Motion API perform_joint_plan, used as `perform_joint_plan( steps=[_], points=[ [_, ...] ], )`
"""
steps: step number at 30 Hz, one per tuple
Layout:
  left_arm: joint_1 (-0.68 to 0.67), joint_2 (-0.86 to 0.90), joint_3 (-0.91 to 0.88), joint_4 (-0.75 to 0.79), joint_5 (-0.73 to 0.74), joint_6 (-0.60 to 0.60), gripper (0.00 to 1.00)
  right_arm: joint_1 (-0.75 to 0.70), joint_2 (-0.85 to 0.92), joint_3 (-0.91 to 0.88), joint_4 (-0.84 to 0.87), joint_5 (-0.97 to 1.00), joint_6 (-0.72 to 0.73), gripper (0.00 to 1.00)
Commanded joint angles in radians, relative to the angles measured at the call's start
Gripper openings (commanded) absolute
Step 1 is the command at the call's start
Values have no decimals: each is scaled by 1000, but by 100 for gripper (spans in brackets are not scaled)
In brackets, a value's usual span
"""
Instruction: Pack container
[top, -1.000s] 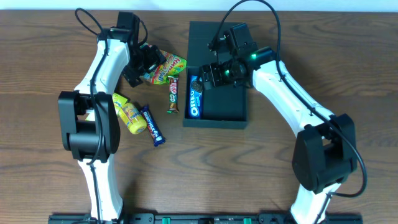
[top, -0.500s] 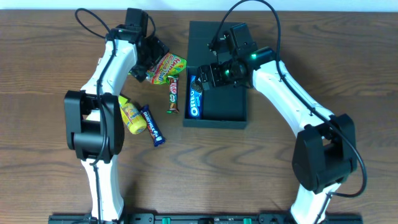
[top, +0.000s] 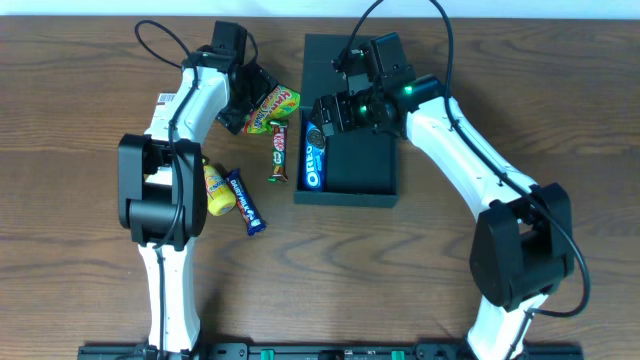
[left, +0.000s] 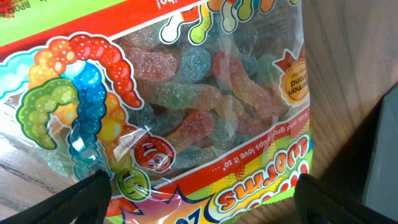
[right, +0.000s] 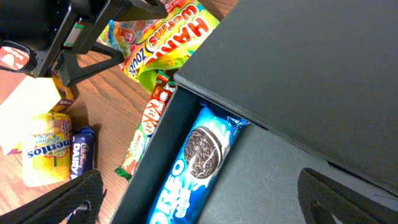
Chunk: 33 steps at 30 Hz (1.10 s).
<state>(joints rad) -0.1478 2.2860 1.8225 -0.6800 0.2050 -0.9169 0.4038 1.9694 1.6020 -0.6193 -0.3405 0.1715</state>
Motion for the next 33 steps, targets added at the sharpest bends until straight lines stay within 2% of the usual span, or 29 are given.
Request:
perform_joint_plan(
  steps=[1, 5, 9, 11, 13, 14, 21, 24, 29, 33],
  points=[
    [0, 74, -8, -34, 20, -8, 95, -6, -25, 21, 0, 0, -5, 99],
    [1, 101, -8, -49, 56, -8, 96, -6, -25, 21, 0, 0, -5, 99],
    [5, 140, -8, -84, 90, -8, 100, -6, -25, 21, -2, 0, -5, 99],
    [10, 158, -8, -95, 111, -8, 89, -6, -25, 21, -3, 0, -5, 99],
    [14, 167, -8, -112, 109, -8, 84, -6, -25, 21, -6, 0, -5, 99],
    [17, 169, -8, -122, 109, -8, 76, -6, -25, 21, -9, 0, -5, 99],
    [29, 173, -8, -173, 101, -3, 59, -6, -25, 21, -22, 0, -5, 99],
    [30, 173, -8, -182, 99, 11, 45, -6, -25, 21, -28, 0, -5, 99],
    [30, 173, -8, -220, 98, 29, 26, -6, -25, 21, -40, 0, -5, 99],
    [30, 173, -7, -263, 99, 57, 23, -6, -25, 21, -54, 0, -13, 99]
  ],
)
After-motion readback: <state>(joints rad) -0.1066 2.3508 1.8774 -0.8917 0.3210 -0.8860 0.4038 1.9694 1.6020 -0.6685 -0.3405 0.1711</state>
